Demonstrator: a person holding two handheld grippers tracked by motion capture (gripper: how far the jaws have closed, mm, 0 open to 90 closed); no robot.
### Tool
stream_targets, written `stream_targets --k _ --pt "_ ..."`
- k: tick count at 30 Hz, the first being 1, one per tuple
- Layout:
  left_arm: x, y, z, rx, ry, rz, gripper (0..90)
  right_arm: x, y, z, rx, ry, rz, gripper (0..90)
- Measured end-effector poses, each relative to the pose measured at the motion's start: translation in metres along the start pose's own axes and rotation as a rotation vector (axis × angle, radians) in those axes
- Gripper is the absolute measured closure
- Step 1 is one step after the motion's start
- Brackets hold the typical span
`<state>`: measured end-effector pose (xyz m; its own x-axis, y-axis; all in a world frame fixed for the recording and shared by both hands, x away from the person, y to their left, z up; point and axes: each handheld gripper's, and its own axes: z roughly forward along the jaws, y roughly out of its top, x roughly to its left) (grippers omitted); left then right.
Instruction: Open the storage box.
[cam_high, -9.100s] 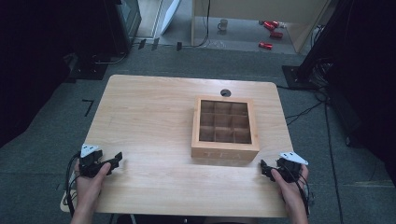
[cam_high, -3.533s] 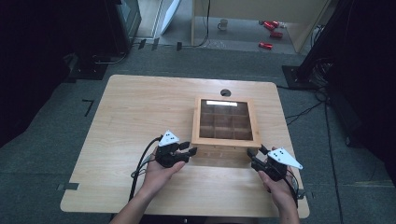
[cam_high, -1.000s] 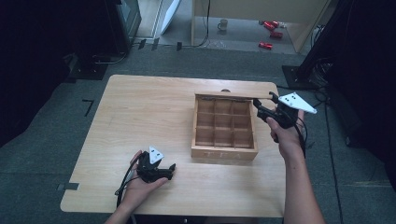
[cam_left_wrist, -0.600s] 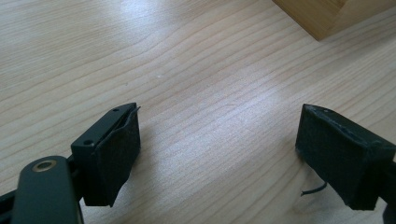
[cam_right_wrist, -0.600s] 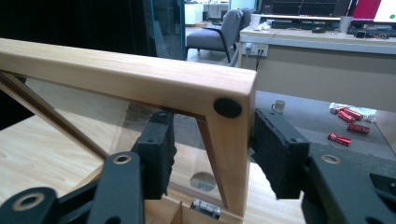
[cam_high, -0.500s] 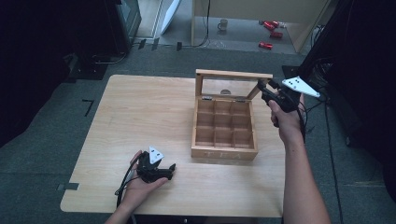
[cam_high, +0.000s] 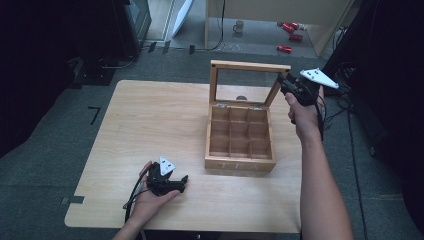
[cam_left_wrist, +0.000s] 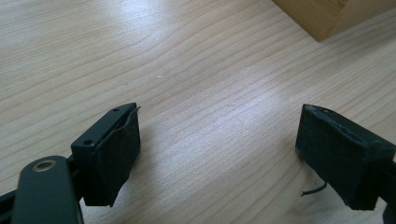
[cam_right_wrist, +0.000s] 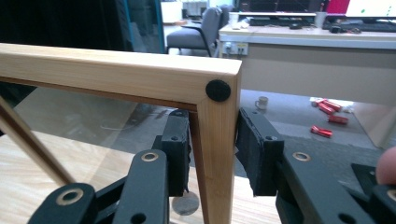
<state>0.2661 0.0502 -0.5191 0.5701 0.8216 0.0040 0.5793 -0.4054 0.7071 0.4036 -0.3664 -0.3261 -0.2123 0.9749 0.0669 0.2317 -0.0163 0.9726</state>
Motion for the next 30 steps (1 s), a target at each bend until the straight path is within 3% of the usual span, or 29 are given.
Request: stream_targets --k 14,30 --pt "0.000 0.000 0.000 -0.002 -0.005 -0.005 14.5 -0.004 0.022 0.043 0.071 -0.079 0.054 67.2" --pt "0.000 0.000 0.000 -0.004 -0.007 -0.004 14.5 -0.004 0.025 0.068 0.079 -0.137 0.077 67.7"
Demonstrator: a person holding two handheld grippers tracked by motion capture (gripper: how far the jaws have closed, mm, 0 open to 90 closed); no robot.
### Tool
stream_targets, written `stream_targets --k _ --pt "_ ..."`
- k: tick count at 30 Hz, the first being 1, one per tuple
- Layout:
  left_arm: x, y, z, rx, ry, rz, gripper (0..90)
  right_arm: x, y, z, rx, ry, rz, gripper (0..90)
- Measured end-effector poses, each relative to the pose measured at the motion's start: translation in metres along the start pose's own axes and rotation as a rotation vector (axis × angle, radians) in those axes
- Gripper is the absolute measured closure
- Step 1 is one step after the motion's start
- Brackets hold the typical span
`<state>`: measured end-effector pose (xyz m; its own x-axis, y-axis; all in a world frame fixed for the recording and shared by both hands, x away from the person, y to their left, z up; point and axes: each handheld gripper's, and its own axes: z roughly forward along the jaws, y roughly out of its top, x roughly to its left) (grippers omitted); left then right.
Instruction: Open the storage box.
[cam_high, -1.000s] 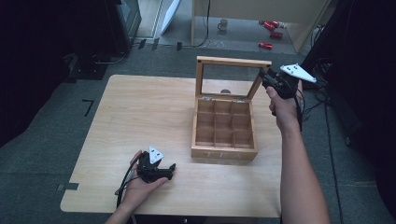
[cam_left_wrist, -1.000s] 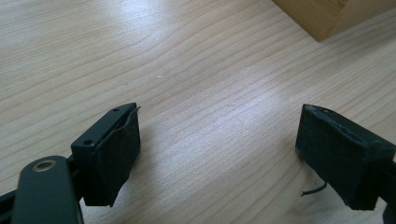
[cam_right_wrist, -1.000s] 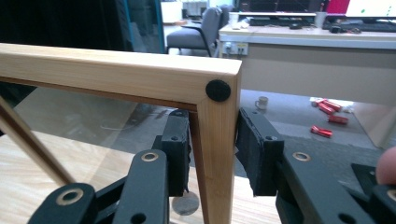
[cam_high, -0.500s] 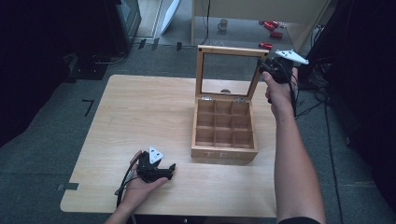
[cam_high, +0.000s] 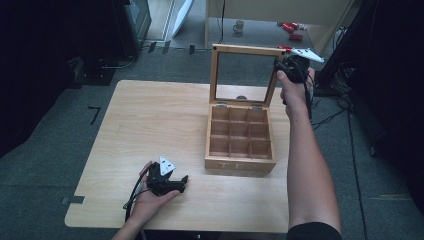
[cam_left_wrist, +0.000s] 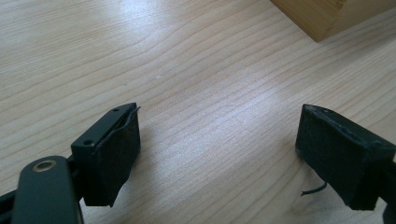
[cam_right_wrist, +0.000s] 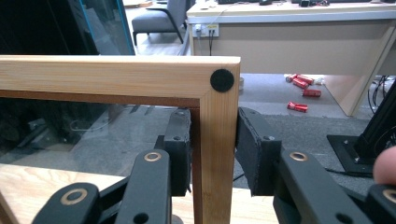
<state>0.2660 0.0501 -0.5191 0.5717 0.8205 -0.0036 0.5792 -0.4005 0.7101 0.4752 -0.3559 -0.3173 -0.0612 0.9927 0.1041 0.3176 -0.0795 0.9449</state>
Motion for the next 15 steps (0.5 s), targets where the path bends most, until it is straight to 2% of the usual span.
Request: stream_targets --k 15 --pt "0.001 0.000 0.000 -0.003 -0.003 -0.002 14.7 0.002 0.005 0.025 0.031 -0.048 0.002 67.9"
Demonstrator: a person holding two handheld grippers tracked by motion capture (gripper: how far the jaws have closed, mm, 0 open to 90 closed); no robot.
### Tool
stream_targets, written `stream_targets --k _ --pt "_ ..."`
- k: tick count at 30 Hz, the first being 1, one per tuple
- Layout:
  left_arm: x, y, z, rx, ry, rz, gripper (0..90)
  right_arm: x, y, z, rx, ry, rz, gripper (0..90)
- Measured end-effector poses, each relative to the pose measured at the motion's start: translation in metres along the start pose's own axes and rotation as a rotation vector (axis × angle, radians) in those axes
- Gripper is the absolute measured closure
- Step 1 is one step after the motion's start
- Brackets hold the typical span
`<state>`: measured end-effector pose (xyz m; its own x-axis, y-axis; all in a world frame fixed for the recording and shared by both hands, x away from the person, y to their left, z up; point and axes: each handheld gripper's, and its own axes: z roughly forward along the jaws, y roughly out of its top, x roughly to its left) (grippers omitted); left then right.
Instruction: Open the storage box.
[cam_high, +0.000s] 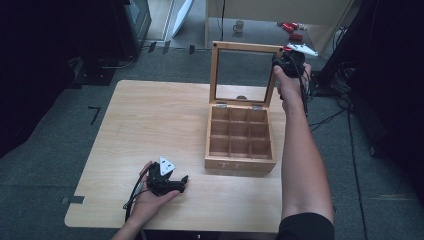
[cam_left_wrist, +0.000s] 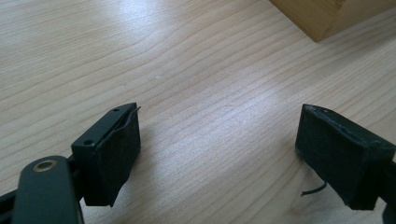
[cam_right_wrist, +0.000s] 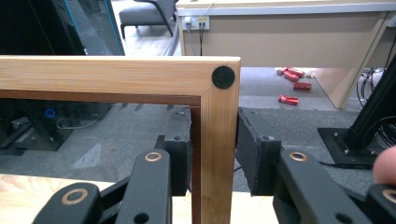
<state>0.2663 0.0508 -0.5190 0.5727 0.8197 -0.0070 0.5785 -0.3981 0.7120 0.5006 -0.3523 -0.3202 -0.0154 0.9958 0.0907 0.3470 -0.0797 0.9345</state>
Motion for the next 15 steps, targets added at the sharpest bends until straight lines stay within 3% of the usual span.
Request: stream_targets --k 10,11,12,13,15 --pt "0.001 0.000 0.000 -0.002 -0.009 -0.006 14.8 -0.001 0.003 0.006 0.022 0.003 -0.008 67.5" --pt "0.001 0.000 -0.001 -0.002 -0.010 -0.007 14.8 -0.003 0.004 0.003 0.022 0.032 -0.004 59.8" --pt "0.001 0.000 0.000 -0.004 -0.011 -0.009 14.8 -0.003 0.004 0.003 0.022 0.032 -0.004 59.8" --pt "0.001 0.000 -0.001 -0.002 -0.011 -0.009 14.8 -0.005 0.005 -0.002 0.017 0.084 0.013 47.0" --pt "0.001 0.000 0.000 -0.002 -0.009 -0.008 14.8 -0.006 0.006 -0.004 0.019 0.094 0.014 42.3"
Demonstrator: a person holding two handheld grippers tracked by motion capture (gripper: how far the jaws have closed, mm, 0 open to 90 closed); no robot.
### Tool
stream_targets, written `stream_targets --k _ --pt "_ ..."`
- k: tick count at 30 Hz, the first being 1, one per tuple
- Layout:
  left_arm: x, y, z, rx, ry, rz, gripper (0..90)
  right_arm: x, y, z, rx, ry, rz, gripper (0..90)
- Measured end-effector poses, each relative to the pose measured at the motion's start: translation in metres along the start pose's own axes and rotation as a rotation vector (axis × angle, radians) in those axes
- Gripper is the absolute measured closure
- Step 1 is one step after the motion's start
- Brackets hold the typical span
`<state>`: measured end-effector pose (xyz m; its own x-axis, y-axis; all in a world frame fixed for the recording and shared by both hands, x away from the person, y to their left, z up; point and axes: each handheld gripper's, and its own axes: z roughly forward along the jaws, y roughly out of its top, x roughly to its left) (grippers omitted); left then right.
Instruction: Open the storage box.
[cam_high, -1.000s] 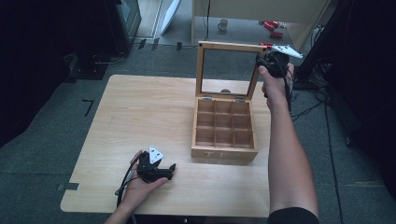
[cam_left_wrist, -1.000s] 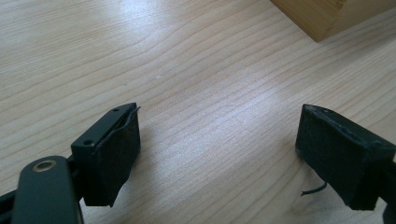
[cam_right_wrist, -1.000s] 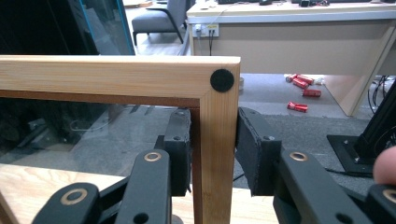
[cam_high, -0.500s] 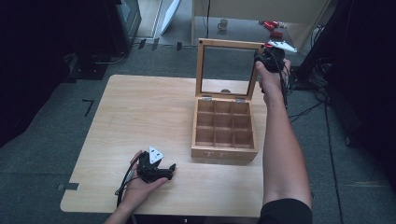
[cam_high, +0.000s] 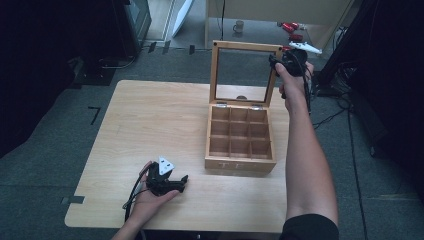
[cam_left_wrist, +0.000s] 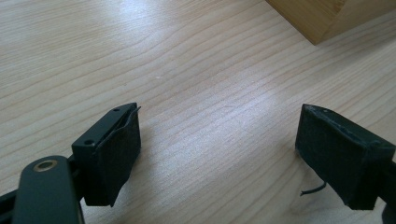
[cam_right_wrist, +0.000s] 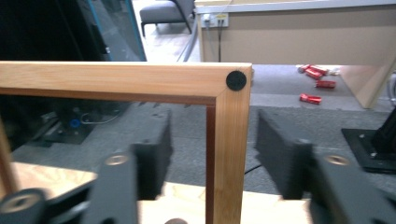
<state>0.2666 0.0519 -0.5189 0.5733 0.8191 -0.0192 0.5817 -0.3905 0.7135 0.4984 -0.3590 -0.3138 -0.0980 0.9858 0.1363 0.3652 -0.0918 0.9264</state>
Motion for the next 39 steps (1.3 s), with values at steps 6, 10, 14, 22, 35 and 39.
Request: stream_targets --k 6,10,14,22,35,39 --pt "-0.001 0.000 0.000 0.003 0.007 0.006 14.8 -0.001 -0.008 -0.022 0.012 0.047 0.013 19.7" --pt "-0.002 0.000 0.000 0.008 0.010 0.011 14.8 -0.004 -0.017 -0.040 0.009 0.058 0.023 13.3" --pt "-0.002 0.000 0.000 0.009 0.013 0.015 14.8 -0.006 -0.030 -0.056 0.015 0.073 0.010 10.7" --pt "-0.002 0.000 0.000 0.008 0.012 0.019 14.9 -0.008 -0.066 -0.084 0.044 0.070 -0.031 10.4" --pt "-0.002 0.000 0.000 0.009 0.012 0.024 14.9 -0.008 -0.128 -0.120 0.063 0.070 -0.066 10.4" --pt "-0.003 0.000 0.000 0.007 0.013 0.022 14.9 -0.012 -0.147 -0.134 0.066 0.065 -0.051 10.4"
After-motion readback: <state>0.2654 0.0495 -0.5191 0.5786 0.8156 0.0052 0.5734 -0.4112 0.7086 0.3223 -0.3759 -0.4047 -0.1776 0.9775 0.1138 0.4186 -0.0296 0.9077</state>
